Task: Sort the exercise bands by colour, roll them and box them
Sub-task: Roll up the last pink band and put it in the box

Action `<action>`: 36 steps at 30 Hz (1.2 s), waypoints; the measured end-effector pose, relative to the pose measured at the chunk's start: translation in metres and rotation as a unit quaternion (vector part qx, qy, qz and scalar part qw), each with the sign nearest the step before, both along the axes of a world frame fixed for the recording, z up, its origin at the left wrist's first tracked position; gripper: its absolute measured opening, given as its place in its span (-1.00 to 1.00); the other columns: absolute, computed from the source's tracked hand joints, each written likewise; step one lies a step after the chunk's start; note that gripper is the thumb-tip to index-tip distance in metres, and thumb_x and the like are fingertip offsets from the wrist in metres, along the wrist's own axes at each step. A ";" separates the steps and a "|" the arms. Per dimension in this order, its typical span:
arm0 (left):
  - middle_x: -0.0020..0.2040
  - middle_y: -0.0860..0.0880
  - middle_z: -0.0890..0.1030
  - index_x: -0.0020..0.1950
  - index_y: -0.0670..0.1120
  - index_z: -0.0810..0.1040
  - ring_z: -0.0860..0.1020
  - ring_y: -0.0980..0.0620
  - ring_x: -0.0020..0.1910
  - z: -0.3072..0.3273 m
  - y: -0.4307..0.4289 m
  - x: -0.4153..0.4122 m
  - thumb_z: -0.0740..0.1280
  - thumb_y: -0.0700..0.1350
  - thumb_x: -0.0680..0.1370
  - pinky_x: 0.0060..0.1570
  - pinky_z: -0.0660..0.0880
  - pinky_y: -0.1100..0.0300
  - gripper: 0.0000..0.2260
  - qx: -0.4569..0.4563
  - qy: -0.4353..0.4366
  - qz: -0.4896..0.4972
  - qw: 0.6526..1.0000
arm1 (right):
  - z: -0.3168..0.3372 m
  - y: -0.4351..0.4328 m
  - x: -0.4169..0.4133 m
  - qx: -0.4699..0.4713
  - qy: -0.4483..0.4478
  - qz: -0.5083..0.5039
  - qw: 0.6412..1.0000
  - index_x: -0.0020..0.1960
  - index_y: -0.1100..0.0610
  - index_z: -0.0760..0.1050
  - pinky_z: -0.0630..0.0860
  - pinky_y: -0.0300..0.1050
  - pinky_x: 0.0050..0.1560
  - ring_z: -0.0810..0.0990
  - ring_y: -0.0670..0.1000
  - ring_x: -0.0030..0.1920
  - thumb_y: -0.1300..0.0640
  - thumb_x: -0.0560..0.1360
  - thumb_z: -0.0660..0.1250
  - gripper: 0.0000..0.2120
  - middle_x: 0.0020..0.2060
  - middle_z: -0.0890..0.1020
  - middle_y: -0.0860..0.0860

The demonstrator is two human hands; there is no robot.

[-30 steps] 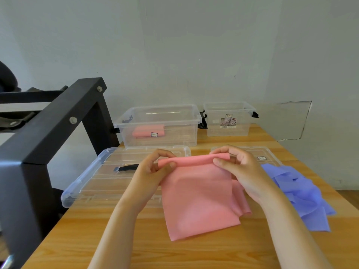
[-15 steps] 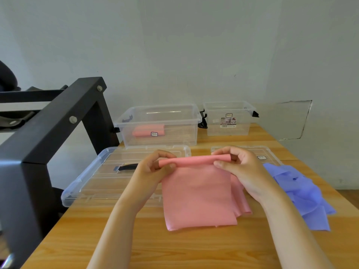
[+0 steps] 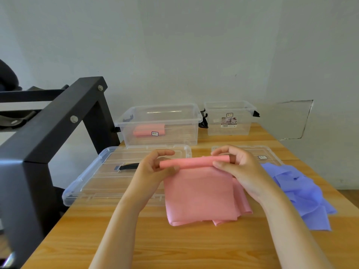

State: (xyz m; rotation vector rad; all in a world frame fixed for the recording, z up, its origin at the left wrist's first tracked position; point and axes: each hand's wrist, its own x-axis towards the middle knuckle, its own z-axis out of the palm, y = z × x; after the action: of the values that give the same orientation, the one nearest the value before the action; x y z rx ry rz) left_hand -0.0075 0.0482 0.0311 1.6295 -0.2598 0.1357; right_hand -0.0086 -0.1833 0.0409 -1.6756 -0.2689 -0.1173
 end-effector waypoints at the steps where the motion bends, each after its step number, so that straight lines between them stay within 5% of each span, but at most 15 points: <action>1: -0.19 0.09 0.65 0.10 -0.05 0.60 0.59 0.14 -0.19 0.000 0.000 0.000 0.45 -0.28 0.47 -0.18 0.51 0.33 -0.75 0.000 0.000 0.003 1.000 | 0.000 -0.001 0.000 -0.003 0.003 -0.005 1.000 -0.08 -0.05 0.64 0.51 -0.14 -0.05 0.65 -0.06 -0.15 0.27 0.46 0.43 -0.79 -0.12 0.71 0.00; 8: -0.12 0.05 0.58 0.00 -0.03 0.55 0.49 0.09 -0.23 -0.001 -0.002 -0.001 0.31 -0.22 0.59 -0.32 0.44 0.26 -0.90 -0.044 0.025 -0.072 0.996 | 0.001 0.000 -0.001 0.017 -0.010 -0.002 1.000 -0.10 -0.02 0.64 0.48 -0.08 -0.05 0.59 -0.05 -0.10 0.27 0.50 0.39 -0.81 -0.07 0.68 0.01; 14: -0.25 0.02 0.53 -0.06 -0.05 0.53 0.45 0.11 -0.36 -0.001 -0.003 -0.002 0.33 -0.16 0.58 -0.44 0.36 0.30 -0.97 -0.036 0.042 -0.061 0.997 | 0.000 -0.003 0.000 0.007 0.016 0.031 0.999 -0.10 0.00 0.61 0.46 -0.23 -0.19 0.58 -0.06 -0.17 0.23 0.47 0.43 -0.86 -0.18 0.64 0.00; 17: -0.35 0.10 0.54 -0.07 -0.09 0.51 0.45 0.15 -0.42 -0.003 -0.005 0.000 0.36 -0.20 0.56 -0.46 0.34 0.36 -0.95 -0.017 0.016 -0.033 0.999 | -0.001 -0.001 0.001 -0.015 0.004 0.001 1.000 -0.16 -0.03 0.61 0.44 -0.11 -0.10 0.57 -0.02 -0.16 0.14 0.48 0.43 -0.92 -0.17 0.63 0.08; 20: -0.21 0.06 0.64 0.08 -0.08 0.55 0.57 0.14 -0.28 -0.003 -0.006 0.000 0.42 -0.28 0.50 -0.31 0.46 0.34 -0.80 -0.016 0.013 -0.025 0.999 | -0.002 -0.001 0.002 -0.020 0.002 -0.004 1.000 -0.08 -0.05 0.61 0.51 0.01 0.00 0.64 0.08 -0.07 0.22 0.47 0.43 -0.83 -0.05 0.68 0.11; 23: -0.06 0.07 0.66 0.03 -0.06 0.61 0.57 0.10 -0.11 -0.004 -0.005 0.002 0.47 -0.29 0.45 -0.13 0.49 0.25 -0.79 -0.040 0.012 -0.022 0.999 | -0.001 -0.001 0.001 -0.001 0.002 -0.014 1.000 -0.06 0.01 0.64 0.51 -0.06 0.04 0.64 -0.04 -0.07 0.31 0.45 0.43 -0.79 -0.04 0.70 0.01; 30: -0.08 0.01 0.57 0.02 -0.05 0.54 0.50 0.03 -0.19 -0.002 -0.006 0.000 0.31 -0.25 0.57 -0.38 0.45 0.22 -0.89 -0.079 0.038 -0.084 0.993 | 0.000 0.000 0.000 0.039 0.013 0.010 0.999 -0.13 -0.04 0.63 0.48 -0.05 -0.16 0.57 0.02 -0.11 0.28 0.50 0.38 -0.79 -0.03 0.65 0.12; 36: -0.06 0.03 0.59 0.02 -0.03 0.53 0.53 0.03 -0.15 -0.001 -0.004 -0.001 0.30 -0.22 0.59 -0.33 0.43 0.23 -0.90 -0.067 0.036 -0.074 0.994 | 0.000 -0.001 0.000 0.058 0.039 0.053 0.996 -0.11 0.01 0.62 0.47 -0.15 -0.23 0.56 0.01 -0.17 0.35 0.49 0.36 -0.76 -0.11 0.63 0.04</action>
State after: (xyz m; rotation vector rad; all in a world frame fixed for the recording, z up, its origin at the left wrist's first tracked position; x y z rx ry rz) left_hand -0.0081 0.0443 0.0297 1.4734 -0.3093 -0.0186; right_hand -0.0087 -0.1845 0.0409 -1.5437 -0.2869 0.0120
